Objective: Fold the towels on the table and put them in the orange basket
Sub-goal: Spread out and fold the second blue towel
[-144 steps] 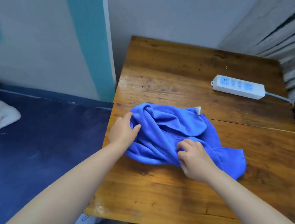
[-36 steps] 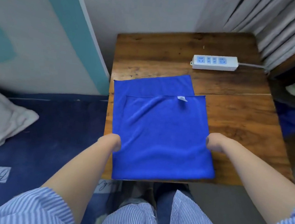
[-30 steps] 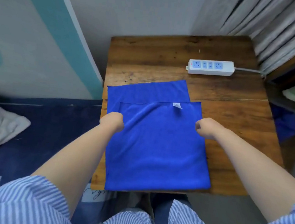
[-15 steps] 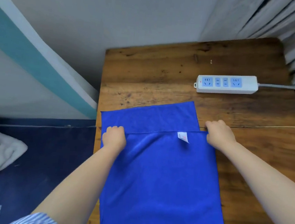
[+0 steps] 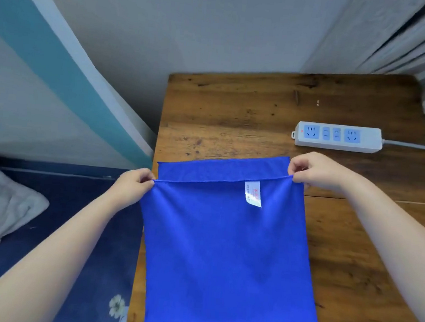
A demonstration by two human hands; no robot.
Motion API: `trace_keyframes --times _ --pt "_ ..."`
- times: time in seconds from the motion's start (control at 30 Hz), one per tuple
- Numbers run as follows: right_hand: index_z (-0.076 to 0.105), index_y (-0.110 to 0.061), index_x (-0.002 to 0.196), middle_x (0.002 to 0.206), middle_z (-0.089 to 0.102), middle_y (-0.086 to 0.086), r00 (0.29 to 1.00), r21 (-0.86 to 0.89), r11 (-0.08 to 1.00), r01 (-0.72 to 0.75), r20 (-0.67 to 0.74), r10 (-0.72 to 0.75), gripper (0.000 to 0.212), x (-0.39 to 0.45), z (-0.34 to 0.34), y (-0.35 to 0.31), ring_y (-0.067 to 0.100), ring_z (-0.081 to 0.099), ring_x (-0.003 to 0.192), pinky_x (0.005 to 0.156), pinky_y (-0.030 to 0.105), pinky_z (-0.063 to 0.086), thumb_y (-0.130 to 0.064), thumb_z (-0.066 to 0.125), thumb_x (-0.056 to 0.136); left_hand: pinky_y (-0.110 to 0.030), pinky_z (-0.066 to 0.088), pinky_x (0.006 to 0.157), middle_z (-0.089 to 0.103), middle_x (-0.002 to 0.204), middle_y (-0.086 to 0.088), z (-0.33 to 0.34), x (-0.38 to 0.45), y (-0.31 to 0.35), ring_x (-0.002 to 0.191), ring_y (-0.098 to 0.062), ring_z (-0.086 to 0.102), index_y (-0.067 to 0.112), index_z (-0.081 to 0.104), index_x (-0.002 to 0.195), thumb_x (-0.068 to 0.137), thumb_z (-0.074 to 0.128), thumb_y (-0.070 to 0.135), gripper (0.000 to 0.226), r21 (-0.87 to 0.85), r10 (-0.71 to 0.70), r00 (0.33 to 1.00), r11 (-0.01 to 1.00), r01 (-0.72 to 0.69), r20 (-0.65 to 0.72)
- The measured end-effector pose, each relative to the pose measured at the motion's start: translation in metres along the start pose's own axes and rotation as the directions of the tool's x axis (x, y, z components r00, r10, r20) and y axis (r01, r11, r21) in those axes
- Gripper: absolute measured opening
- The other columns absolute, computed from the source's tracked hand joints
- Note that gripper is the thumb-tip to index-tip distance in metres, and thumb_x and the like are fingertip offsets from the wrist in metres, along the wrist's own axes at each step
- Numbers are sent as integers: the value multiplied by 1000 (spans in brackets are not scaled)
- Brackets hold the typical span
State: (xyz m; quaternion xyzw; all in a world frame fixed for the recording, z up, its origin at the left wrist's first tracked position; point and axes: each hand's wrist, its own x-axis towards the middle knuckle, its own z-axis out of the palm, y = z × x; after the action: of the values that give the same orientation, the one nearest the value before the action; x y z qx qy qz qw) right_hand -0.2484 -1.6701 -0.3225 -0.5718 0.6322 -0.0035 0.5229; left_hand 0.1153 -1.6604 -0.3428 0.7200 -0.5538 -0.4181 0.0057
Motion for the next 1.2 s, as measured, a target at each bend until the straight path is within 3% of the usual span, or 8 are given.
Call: trace_keyframes --times 0.13,0.3,0.47,0.6,0.7,0.87,1.07,1.2 --pt "60 -9 73 79 59 8 988 -224 972 -65 -155 30 14 38 -1 0 17 51 72 57 26 40 -1 50 79 -27 36 65 62 88 -9 2 23 3 80 -22 51 8 61 90 90 47 11 15 190 36 981 982 1 -193" --pt "64 -9 90 98 54 9 967 -434 891 -135 -254 23 19 73 6 10 24 52 92 70 28 40 -2 48 82 -33 40 70 59 105 -14 19 56 5 98 -31 54 4 58 98 94 41 14 20 421 64 978 907 26 -199" --pt "64 -9 91 118 48 8 996 -579 813 -65 -85 20 16 86 14 14 25 50 105 88 32 47 -3 51 83 -37 45 84 47 122 -13 27 77 -4 109 -28 47 1 58 100 93 42 14 21 469 69 993 883 -17 -95" --pt "63 -12 87 104 45 5 998 -630 776 -39 15 62 14 92 9 10 20 48 91 75 26 43 -4 52 82 -33 42 87 48 118 -14 28 88 -11 107 -28 47 1 59 94 91 48 13 17 403 91 994 913 -57 -66" --pt "60 -17 80 90 48 2 987 -694 720 -3 115 115 17 98 5 5 18 44 87 73 28 43 -6 48 80 -31 41 84 45 113 -14 27 95 -12 101 -27 47 2 57 97 92 46 15 18 420 95 995 902 -98 27" --pt "52 -17 59 68 50 -3 978 -587 810 6 171 117 22 99 4 -4 19 51 78 55 21 37 -2 49 75 -31 38 83 48 108 -13 27 97 -6 99 -26 48 4 52 100 95 38 14 17 403 91 986 905 -140 136" --pt "51 -22 56 66 51 -7 967 -479 878 18 231 106 27 96 2 -12 7 46 63 53 17 36 -4 55 76 -26 32 67 55 98 -7 9 78 -9 80 -16 44 16 38 84 96 36 16 12 455 187 974 862 -224 125" --pt "51 -24 58 68 53 -6 987 -460 887 18 150 57 27 85 -8 -16 7 48 66 53 17 37 -6 57 79 -27 36 67 57 96 -8 -2 61 -8 80 -19 49 16 38 85 97 35 19 13 449 215 973 863 -232 89"
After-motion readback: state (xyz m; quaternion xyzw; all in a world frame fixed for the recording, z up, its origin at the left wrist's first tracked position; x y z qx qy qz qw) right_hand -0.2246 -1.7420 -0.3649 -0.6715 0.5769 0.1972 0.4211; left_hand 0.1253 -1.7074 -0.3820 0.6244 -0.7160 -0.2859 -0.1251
